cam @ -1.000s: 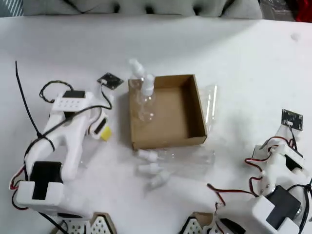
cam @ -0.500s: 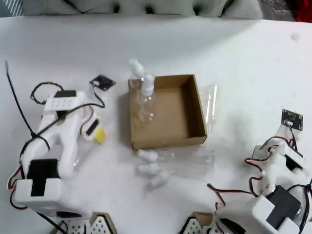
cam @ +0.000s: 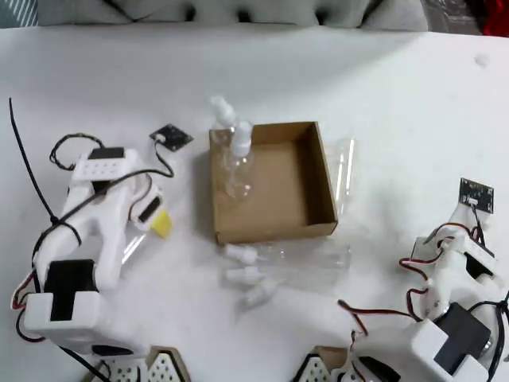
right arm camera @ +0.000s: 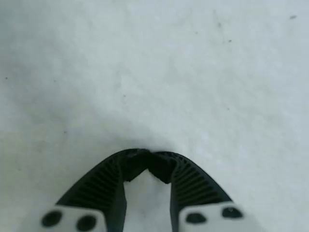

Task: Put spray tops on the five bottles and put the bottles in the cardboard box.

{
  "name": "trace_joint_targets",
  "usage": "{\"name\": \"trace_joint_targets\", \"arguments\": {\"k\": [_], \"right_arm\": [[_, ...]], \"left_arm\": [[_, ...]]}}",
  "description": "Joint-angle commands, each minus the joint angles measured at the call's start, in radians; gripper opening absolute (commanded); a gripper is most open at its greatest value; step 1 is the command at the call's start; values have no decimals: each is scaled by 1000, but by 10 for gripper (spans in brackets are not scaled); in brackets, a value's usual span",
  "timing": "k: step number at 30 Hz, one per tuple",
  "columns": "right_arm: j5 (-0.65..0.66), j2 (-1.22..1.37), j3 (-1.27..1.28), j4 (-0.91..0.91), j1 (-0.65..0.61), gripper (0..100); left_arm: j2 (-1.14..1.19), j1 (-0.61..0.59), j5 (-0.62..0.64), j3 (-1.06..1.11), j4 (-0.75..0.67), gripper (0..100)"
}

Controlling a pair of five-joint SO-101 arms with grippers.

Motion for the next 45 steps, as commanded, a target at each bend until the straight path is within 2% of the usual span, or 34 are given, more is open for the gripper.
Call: {"name": "trace_joint_targets", "arguments": {"k": [1,16,19,23,32,35,38,42,45], "right_arm": [[11,87,-17,-27,-27,16],[11,87,-17,-27,-27,16],[11,87,-17,-27,-27,16],[11,87,-17,-27,-27,16],[15,74,-25,-21,-27,16],[86,74,-63,-7,-27,16],[114,56,-155,111,-22,16],[130,-33,-302,421,-24,17],[221,-120,-407,654,-45,17]], "left_arm": [[-13,-13,-21,-12,17,328],[-16,-27,-25,25,-23,303],[-16,-25,-29,29,-23,238],[-15,-25,-29,29,-26,47],[-8,-30,-20,23,-26,41],[-7,-30,-18,23,-26,40],[-7,-30,-18,23,-28,40],[-7,-30,-18,21,-31,40],[-7,-30,-18,21,-48,39]]}}
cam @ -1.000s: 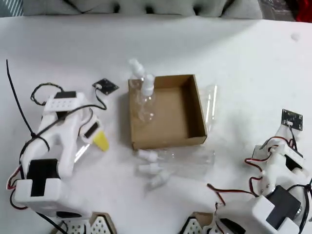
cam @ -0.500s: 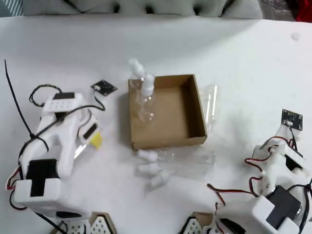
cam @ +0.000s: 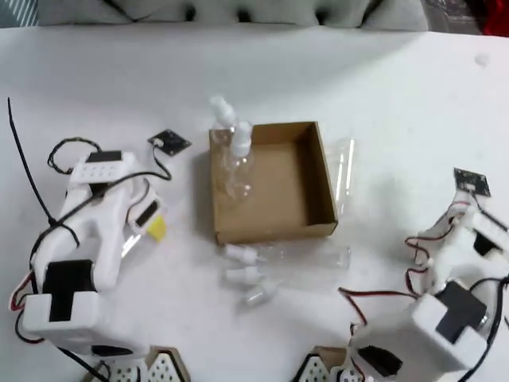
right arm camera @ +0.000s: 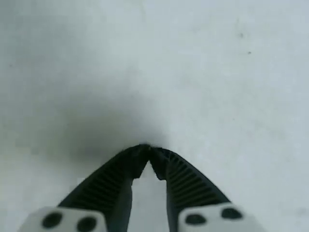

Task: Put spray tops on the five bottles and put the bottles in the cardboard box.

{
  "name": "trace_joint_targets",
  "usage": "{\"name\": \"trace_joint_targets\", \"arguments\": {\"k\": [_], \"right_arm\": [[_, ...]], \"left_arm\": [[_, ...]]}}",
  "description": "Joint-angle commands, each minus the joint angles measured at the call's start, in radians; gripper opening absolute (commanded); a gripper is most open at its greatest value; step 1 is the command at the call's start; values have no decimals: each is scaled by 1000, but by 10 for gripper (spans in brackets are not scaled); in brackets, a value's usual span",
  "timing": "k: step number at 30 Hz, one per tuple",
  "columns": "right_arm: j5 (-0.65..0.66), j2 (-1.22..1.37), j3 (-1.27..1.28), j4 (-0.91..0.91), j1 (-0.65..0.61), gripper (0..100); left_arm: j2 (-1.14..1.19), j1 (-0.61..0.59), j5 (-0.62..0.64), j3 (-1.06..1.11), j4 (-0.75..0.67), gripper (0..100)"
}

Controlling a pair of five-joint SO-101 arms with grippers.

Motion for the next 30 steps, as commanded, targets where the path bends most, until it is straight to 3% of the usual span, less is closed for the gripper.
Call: {"name": "trace_joint_targets", "arguments": {"k": [1,8,16,21,30], "right_arm": [[107,-133,-172,332,-58,17],[14,-361,-127,524,-232,17],[25,-757,94,645,-486,17],[183,-934,147,665,-766,43],[413,-963,344,604,-1290,105]], "left_arm": [[-7,-13,-2,-9,-38,39],[-5,-24,-2,-28,-38,38],[-4,-28,-2,-29,-38,38],[-4,-27,-2,-28,-37,38],[-4,-30,-2,-25,-32,38]]}}
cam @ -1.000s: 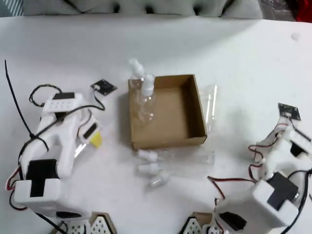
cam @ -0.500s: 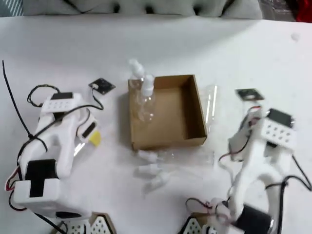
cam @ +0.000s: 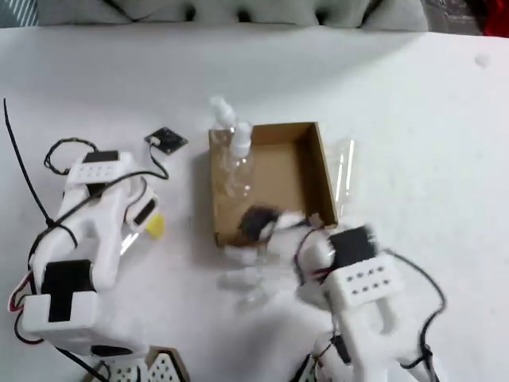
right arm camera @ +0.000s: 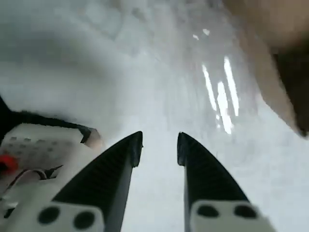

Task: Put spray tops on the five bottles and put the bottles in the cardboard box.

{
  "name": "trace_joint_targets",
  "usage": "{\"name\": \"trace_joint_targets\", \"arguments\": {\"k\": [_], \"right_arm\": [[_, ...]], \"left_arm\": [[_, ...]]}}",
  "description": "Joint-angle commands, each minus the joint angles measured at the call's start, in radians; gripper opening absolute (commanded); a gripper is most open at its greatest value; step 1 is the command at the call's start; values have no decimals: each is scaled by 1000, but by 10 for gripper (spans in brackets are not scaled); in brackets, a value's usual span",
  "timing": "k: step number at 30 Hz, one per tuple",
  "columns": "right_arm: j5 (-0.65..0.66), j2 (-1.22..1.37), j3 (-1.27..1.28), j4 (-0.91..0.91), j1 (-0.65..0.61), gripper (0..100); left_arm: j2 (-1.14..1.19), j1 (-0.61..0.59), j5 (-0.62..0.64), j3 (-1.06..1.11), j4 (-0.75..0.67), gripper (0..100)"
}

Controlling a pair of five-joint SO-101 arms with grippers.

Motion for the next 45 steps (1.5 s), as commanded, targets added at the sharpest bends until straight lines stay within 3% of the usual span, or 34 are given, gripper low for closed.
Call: {"name": "trace_joint_targets", "arguments": {"k": [1,4,8,17,25,39,45], "right_arm": [[78,-13,44,-53,-236,106],[75,-12,97,-101,-334,148],[78,-12,184,-220,-348,198],[86,-13,212,-311,-352,187],[86,-10,276,-403,-435,183],[86,-8,368,-556,-430,183],[86,-8,370,-556,-430,101]], "left_arm": [[-4,-15,-2,-26,-18,38],[-4,-15,-2,-26,-20,38],[-4,-13,-2,-28,-21,38],[-4,-8,-6,-29,-21,38],[-4,-8,-5,-29,-23,38],[-4,4,-8,-29,-23,38],[-4,13,-6,-28,-23,38]]}}
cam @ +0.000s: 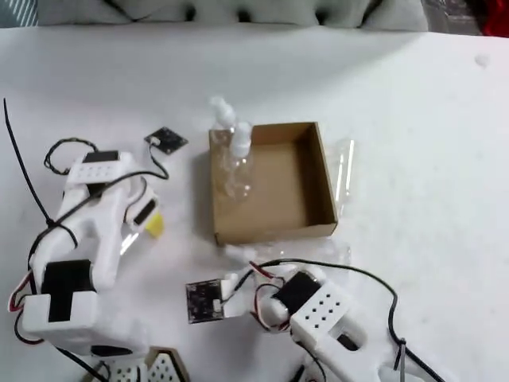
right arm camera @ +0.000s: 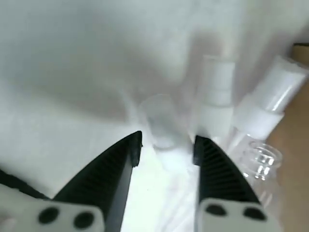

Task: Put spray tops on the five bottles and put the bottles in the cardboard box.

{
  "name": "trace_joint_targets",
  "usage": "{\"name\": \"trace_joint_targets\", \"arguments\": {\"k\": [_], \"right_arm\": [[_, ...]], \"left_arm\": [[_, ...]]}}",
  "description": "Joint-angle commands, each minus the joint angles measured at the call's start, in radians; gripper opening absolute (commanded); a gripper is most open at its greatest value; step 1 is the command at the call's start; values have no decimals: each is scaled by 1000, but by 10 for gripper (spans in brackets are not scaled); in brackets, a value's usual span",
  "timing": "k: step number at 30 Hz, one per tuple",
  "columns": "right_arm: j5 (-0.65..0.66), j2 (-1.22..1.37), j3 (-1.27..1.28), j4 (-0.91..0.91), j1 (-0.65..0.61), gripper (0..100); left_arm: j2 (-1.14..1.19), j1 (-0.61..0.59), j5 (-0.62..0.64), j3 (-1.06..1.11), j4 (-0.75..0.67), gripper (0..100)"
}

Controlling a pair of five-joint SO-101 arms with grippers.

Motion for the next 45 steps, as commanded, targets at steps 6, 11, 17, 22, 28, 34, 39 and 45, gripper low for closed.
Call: {"name": "trace_joint_targets", "arguments": {"k": [6,11,17,22,28,34,39,45], "right_arm": [[3,-5,15,-16,-8,170],[6,-5,41,-18,-12,183],[3,-5,54,-51,-12,128],[0,-5,58,-53,-7,16],[-124,-8,23,-13,21,16],[-341,-8,-242,110,297,16],[-626,-8,-446,111,469,16],[-812,-5,-647,108,432,16]], "left_arm": [[-4,13,-8,-26,-23,38],[-4,15,-8,-28,-23,38],[-4,31,-9,-23,-23,38],[-4,28,-11,-21,-21,38],[-4,27,-11,-21,-21,38],[-4,24,-11,-21,-18,38],[-4,24,-11,-21,-17,38],[-4,24,-11,-21,-17,37]]}}
